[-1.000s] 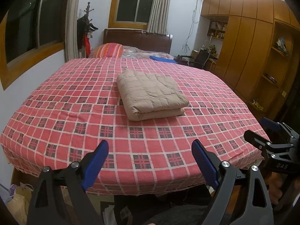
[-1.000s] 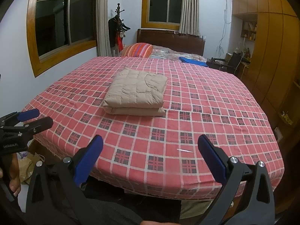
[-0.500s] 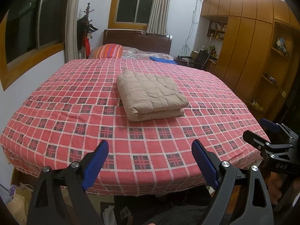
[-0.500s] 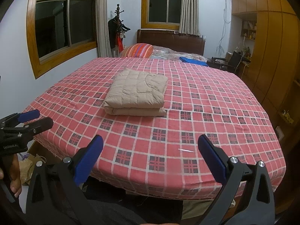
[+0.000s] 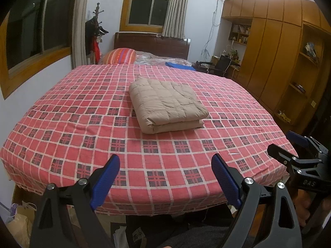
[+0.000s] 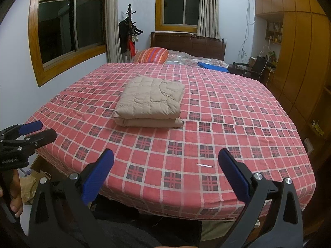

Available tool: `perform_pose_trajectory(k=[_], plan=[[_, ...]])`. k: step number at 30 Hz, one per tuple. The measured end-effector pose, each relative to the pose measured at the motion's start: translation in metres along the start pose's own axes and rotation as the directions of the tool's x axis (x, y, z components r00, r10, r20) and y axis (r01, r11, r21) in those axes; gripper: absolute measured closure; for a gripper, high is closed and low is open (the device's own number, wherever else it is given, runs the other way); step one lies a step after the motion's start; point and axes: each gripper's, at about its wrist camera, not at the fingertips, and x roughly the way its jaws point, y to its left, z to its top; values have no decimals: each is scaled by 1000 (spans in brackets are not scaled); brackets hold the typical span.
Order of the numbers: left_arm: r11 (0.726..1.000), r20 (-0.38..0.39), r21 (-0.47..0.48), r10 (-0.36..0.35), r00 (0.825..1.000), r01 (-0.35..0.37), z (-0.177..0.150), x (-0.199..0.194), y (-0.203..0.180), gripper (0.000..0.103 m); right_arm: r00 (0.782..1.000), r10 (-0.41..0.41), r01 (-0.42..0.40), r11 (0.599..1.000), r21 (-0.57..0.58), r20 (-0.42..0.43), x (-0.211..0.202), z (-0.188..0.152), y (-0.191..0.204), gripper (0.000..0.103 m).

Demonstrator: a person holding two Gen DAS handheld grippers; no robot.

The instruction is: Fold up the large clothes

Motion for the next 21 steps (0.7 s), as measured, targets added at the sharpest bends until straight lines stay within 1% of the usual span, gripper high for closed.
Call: perform_pose_trajectory(k=[21], plan=[[1000, -1, 1, 0, 1000, 0, 0, -1, 0, 13, 1000, -1, 1, 1000, -3, 1, 1, 0, 0, 3]])
